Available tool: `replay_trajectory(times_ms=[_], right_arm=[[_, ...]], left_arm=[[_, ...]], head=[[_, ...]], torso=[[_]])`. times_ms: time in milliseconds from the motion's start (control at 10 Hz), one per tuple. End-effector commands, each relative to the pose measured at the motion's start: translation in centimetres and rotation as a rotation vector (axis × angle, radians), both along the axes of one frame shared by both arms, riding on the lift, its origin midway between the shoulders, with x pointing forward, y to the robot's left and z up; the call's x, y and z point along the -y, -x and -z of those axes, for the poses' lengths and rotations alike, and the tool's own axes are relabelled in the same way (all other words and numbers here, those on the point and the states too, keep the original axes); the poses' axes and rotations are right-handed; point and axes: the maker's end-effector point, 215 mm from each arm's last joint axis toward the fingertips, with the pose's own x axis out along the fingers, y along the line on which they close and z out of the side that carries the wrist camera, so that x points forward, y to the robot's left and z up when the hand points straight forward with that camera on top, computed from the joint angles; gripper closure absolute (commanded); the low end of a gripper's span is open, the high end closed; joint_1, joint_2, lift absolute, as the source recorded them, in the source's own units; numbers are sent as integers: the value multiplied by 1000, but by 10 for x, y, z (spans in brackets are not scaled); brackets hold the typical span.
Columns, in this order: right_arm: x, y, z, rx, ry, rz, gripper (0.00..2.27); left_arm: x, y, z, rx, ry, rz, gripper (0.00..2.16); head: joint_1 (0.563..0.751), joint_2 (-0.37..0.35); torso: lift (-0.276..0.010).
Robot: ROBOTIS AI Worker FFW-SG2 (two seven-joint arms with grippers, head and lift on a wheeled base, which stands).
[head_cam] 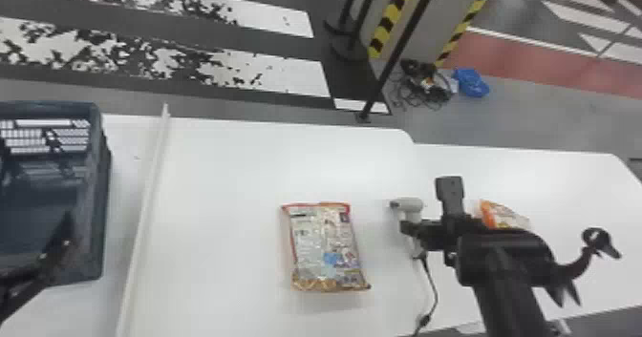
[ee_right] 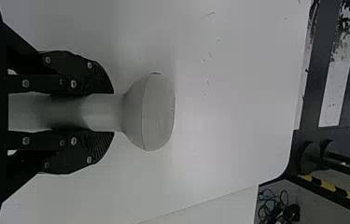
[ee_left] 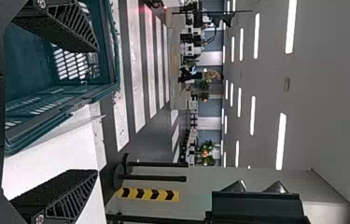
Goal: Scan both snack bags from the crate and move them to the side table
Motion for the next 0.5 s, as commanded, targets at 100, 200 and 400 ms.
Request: replay_trajectory(times_ms=[100, 200, 400], right_arm=[[-1, 2, 2, -12, 12, -9, 2007], [0, 2, 2, -11, 13, -7, 1791], [0, 0, 1, -7, 23, -3, 1123]], left_arm=[[0, 0, -1, 2, -1, 1, 66], [0, 0, -1, 2, -1, -1, 66], [0, 0, -3, 7, -1, 0, 66]], head=[[695, -350], [695, -350], [695, -350]], torso=[[-29], [-29], [-29]])
